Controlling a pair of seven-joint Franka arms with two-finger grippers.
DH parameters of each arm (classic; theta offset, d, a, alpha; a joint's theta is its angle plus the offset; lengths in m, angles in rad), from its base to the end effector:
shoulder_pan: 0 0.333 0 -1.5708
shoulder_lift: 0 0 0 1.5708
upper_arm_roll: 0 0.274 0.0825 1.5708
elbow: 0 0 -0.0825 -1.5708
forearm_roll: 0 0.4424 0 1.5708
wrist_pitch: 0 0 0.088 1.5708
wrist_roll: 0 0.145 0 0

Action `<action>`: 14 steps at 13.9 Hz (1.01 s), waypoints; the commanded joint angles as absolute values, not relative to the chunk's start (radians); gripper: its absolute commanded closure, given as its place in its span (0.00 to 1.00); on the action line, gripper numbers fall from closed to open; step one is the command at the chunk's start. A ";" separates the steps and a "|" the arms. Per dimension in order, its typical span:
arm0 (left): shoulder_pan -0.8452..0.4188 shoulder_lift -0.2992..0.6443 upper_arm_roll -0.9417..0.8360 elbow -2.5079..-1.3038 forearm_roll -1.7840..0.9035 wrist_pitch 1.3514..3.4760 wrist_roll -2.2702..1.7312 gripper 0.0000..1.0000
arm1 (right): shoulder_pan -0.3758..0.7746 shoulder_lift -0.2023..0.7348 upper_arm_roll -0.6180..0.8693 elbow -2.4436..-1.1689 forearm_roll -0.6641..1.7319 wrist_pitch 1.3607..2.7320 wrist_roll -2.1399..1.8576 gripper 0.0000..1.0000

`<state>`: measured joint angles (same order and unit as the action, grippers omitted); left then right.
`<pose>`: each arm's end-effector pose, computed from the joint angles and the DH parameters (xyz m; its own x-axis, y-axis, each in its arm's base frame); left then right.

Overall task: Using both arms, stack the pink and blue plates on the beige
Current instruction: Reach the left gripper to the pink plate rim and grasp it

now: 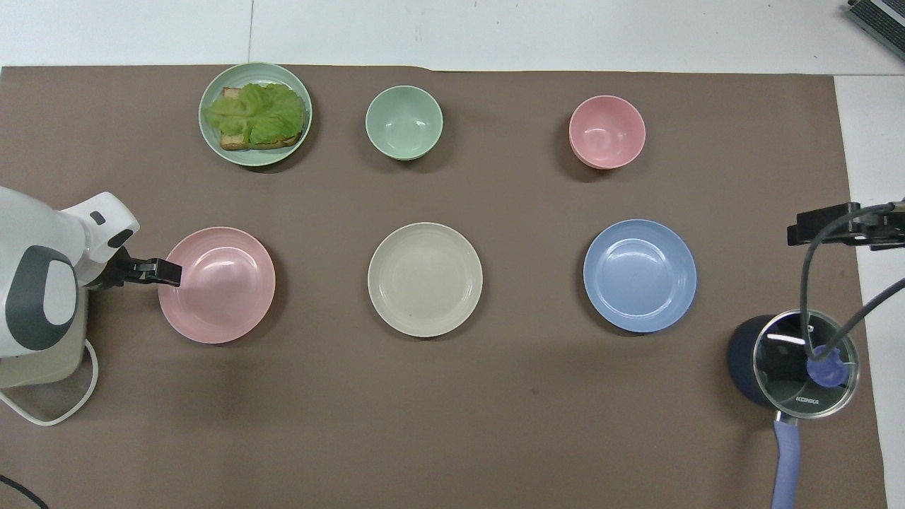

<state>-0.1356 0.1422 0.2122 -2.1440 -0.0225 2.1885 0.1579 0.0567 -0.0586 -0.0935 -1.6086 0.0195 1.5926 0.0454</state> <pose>0.5806 0.0454 0.2136 0.9932 -0.0678 -0.0949 -0.0679 -0.9977 0.0021 0.6007 -0.0205 0.5618 0.9957 -0.0826 0.0411 -0.0815 -0.9963 -0.0269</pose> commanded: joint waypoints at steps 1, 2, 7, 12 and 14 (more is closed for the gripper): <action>-0.126 0.143 0.209 -2.180 -0.009 2.230 0.167 0.00 | 0.048 -0.080 -0.089 -1.629 0.023 1.600 0.066 0.00; -0.127 0.143 0.209 -2.181 -0.009 2.229 0.169 0.00 | 0.046 -0.080 -0.089 -1.629 0.023 1.609 0.066 0.00; -0.124 0.140 0.207 -2.187 -0.020 2.223 0.167 0.56 | 0.048 -0.081 -0.089 -1.635 0.023 1.605 0.063 0.00; -0.126 0.137 0.209 -2.195 -0.031 2.217 0.163 0.89 | 0.046 -0.078 -0.091 -1.626 0.023 1.605 0.063 0.00; -0.127 0.135 0.209 -2.198 -0.031 2.215 0.163 0.98 | 0.048 -0.078 -0.089 -1.626 0.023 1.605 0.061 0.00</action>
